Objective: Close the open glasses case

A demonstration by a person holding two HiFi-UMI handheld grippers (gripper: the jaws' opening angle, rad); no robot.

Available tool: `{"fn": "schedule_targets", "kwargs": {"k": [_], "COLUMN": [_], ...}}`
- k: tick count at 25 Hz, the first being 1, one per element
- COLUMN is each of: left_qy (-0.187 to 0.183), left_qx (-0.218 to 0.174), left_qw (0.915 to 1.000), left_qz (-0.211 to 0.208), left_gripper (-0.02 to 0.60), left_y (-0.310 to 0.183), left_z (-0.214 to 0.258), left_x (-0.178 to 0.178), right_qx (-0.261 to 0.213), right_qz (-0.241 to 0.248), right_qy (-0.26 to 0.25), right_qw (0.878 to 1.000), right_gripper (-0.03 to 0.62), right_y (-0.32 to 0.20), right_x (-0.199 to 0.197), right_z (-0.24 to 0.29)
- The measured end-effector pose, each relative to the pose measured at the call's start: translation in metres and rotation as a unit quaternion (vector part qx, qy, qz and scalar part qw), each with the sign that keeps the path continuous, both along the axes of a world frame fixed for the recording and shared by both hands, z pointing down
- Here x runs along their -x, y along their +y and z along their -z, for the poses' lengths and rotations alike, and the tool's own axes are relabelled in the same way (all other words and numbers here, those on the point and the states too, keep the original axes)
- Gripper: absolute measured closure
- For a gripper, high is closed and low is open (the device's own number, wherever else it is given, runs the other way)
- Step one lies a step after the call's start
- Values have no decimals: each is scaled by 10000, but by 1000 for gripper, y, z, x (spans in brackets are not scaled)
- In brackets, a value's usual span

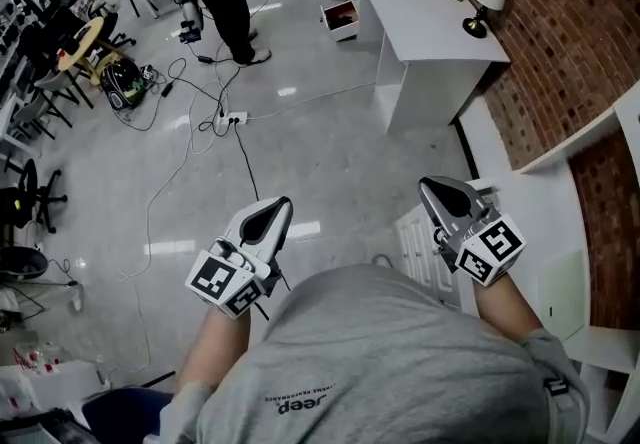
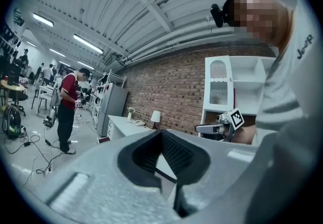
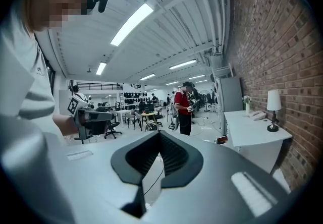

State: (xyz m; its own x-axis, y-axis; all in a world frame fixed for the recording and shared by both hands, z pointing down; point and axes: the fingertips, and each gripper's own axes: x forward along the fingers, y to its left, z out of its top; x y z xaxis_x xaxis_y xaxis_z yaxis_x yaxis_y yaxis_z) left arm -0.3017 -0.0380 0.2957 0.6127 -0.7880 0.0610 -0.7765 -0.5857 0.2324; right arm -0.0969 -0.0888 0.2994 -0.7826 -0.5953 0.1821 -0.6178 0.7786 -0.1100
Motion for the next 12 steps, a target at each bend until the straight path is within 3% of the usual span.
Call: {"fn": "schedule_targets", "kwargs": {"k": [7,12], "left_qy": [23,29], "left_qx": [111,117], "left_qw": [9984,9979], "left_qz": [549,629], "left_gripper": [583,583], "left_y": [-51,-76], "left_z": [0,2], "left_x": [-42,-51], "right_qx": [-23,-20], "right_qz": [873,880], "right_qy": [66,111], "right_qw": [9962,9961], "right_gripper": [585,585], "right_y": [-50,-82], "right_x": [-13,-21], "right_z": [-6,-14]}}
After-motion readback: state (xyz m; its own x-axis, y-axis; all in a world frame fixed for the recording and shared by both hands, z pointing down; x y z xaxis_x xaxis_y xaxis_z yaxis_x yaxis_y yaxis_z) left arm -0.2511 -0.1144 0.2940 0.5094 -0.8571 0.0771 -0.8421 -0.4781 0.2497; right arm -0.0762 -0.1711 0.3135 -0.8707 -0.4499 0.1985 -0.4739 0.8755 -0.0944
